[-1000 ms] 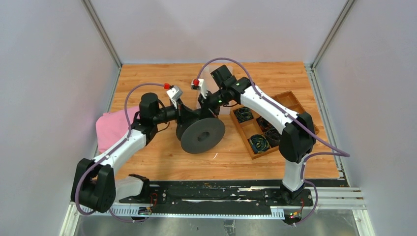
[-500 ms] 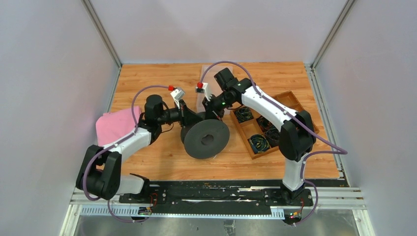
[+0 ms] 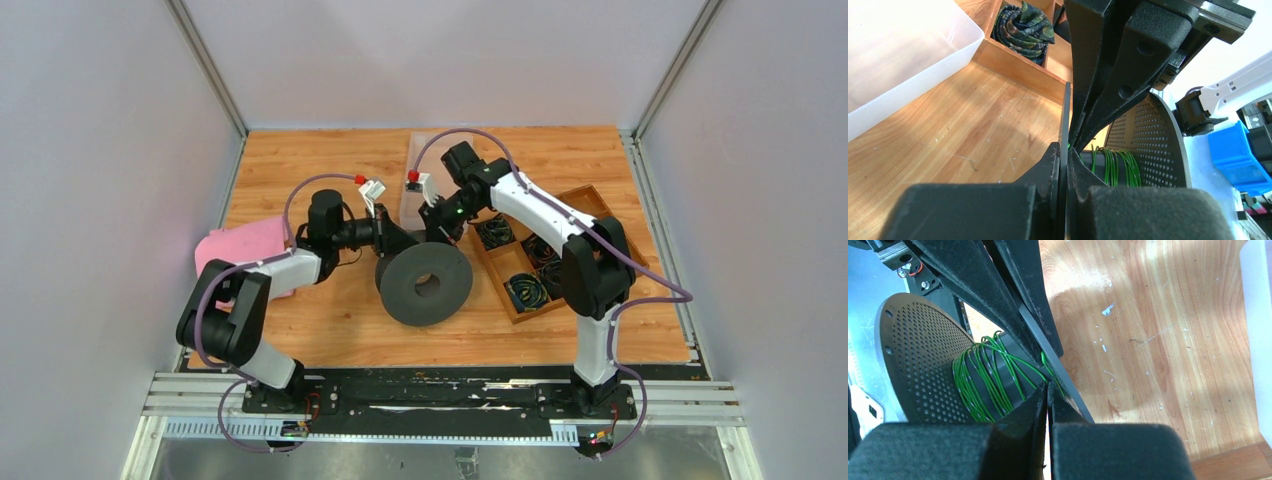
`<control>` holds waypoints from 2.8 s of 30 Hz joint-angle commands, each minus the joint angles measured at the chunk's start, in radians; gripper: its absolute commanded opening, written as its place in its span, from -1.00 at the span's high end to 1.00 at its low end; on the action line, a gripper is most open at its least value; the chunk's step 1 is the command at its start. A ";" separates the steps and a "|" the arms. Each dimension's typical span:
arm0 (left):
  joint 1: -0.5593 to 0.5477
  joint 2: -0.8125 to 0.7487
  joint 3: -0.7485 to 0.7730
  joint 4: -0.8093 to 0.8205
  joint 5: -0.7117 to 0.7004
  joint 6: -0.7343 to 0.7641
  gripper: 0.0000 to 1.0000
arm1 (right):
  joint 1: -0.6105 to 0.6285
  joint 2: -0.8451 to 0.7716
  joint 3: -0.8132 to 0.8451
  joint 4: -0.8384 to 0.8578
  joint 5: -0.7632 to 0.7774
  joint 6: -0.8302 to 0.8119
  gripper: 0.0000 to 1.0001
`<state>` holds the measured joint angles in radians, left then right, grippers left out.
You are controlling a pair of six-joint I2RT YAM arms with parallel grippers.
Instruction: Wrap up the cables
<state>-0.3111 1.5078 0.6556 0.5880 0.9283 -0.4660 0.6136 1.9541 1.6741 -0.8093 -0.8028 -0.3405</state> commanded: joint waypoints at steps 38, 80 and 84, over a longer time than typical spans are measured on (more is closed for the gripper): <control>0.024 0.367 0.218 0.009 -0.050 -0.221 0.99 | -0.085 0.142 0.123 -0.188 0.004 0.017 0.85; 0.028 0.453 0.304 -0.127 0.008 -0.142 0.99 | -0.235 0.184 0.317 -0.222 0.005 0.094 0.33; 0.030 0.460 0.318 -0.180 -0.001 -0.111 0.91 | -0.266 0.152 0.317 -0.197 0.005 0.112 0.34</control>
<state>-0.2924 1.9499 0.9459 0.4454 1.0027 -0.6609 0.3859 2.1399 1.9717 -0.9810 -0.7837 -0.2634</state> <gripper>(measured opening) 0.065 0.330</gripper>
